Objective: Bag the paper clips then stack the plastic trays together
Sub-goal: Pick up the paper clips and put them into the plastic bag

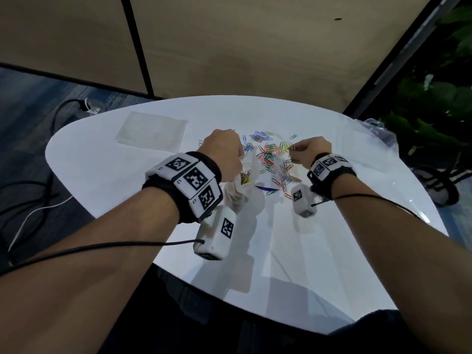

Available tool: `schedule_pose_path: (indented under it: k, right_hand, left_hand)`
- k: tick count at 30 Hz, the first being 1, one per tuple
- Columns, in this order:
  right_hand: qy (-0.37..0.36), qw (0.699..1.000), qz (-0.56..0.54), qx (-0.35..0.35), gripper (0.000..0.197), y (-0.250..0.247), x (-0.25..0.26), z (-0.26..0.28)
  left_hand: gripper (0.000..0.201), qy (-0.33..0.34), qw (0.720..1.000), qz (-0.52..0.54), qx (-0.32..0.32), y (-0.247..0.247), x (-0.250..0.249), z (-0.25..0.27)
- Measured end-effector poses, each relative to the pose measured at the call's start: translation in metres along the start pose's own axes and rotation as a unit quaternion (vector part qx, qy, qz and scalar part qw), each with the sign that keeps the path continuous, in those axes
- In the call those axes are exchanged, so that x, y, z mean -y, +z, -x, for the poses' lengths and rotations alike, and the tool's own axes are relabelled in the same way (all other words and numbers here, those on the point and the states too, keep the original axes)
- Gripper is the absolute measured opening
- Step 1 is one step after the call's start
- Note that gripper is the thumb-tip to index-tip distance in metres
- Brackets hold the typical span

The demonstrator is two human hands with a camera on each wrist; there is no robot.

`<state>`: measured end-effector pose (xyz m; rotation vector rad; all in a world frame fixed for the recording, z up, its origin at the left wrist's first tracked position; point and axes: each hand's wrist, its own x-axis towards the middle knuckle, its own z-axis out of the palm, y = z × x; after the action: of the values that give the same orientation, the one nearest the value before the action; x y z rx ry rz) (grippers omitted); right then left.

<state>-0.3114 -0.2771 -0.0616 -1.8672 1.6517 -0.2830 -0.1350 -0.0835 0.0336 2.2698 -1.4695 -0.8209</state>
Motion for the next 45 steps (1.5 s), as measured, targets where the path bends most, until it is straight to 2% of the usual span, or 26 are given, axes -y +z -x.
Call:
schedule_pose_path:
  k: [2,4,6,8,10,12,15,18,20,22,25,28,30,34,36,38,40,42,43,44,45]
  right_hand:
    - [0.045,0.984,-0.170,0.011,0.011,-0.017,0.004,0.008]
    - [0.070,0.939,-0.337,0.008,0.016,-0.032,0.017,0.026]
    - [0.071,0.883,-0.462,0.044,0.009,-0.039,0.036,0.052]
    - [0.065,0.842,-0.525,0.107,0.004,-0.040,0.054,0.078]
    - [0.061,0.830,-0.530,0.164,0.007,-0.035,0.066,0.099]
    - [0.052,0.843,-0.499,0.193,0.008,-0.023,0.075,0.119]
    - [0.032,0.888,-0.419,0.184,0.012,0.002,0.075,0.141]
    - [0.010,0.942,-0.307,0.139,0.022,0.022,0.066,0.145]
    - [-0.014,0.970,-0.220,0.099,0.018,0.026,0.064,0.142]
    - [-0.053,0.986,-0.145,0.061,0.011,0.023,0.069,0.141]
    - [-0.134,0.988,-0.058,0.049,0.015,0.020,0.077,0.140]
    - [-0.173,0.983,0.025,0.065,0.021,0.020,0.082,0.139]
    - [-0.182,0.979,0.048,0.072,0.014,0.019,0.085,0.137]
    - [-0.236,0.963,0.095,0.085,0.018,0.020,0.087,0.136]
    - [-0.257,0.953,0.103,0.124,0.022,0.015,0.089,0.136]
    - [-0.240,0.952,0.041,0.186,0.025,0.008,0.087,0.131]
    - [-0.163,0.952,-0.117,0.232,0.030,-0.004,0.082,0.123]
    - [-0.104,0.955,-0.196,0.198,0.034,-0.014,0.065,0.109]
    - [-0.094,0.971,-0.158,0.150,0.031,-0.019,0.053,0.099]
    - [-0.088,0.988,-0.064,0.106,0.025,-0.024,0.037,0.089]
    - [-0.071,0.991,0.068,0.086,0.029,-0.028,0.018,0.080]
  left_hand:
    - [0.022,0.002,1.000,-0.009,-0.001,0.001,0.001,0.000]
    - [0.027,-0.001,1.000,-0.005,-0.002,0.001,0.000,0.001]
    - [0.026,-0.002,1.000,0.003,-0.001,-0.001,-0.002,0.004]
    - [0.030,-0.002,1.000,0.012,-0.003,-0.003,-0.004,0.007]
    - [0.032,0.001,1.000,0.021,-0.008,-0.004,-0.006,0.010]
    - [0.033,0.003,1.000,0.027,-0.010,-0.004,-0.006,0.011]
    - [0.028,0.005,0.999,0.051,-0.008,-0.003,-0.004,0.010]
    - [0.026,0.011,0.997,0.071,0.001,-0.001,-0.003,0.008]
    - [0.024,0.012,0.997,0.079,0.002,0.000,-0.001,0.007]
    - [0.024,0.011,0.997,0.083,0.002,0.000,-0.001,0.006]
    - [0.028,0.012,0.997,0.076,0.014,-0.001,0.000,0.004]
    - [0.028,0.017,0.997,0.071,0.011,-0.001,0.002,0.003]
    - [0.027,0.014,0.997,0.081,0.011,0.000,0.004,0.002]
    - [0.026,0.011,0.996,0.084,0.012,0.000,0.004,0.003]
    - [0.024,0.011,0.997,0.078,0.015,-0.002,0.006,0.001]
    - [0.023,0.008,0.997,0.073,0.012,-0.003,0.007,0.000]
    - [0.022,0.001,0.997,0.074,0.002,-0.004,0.008,0.000]
    - [0.026,-0.002,0.997,0.078,-0.002,-0.005,0.009,0.001]
    - [0.028,-0.001,0.997,0.079,0.000,-0.006,0.010,0.002]
    - [0.028,0.000,0.997,0.078,0.001,-0.007,0.011,0.002]
    - [0.028,-0.001,0.997,0.076,0.002,-0.008,0.012,0.003]
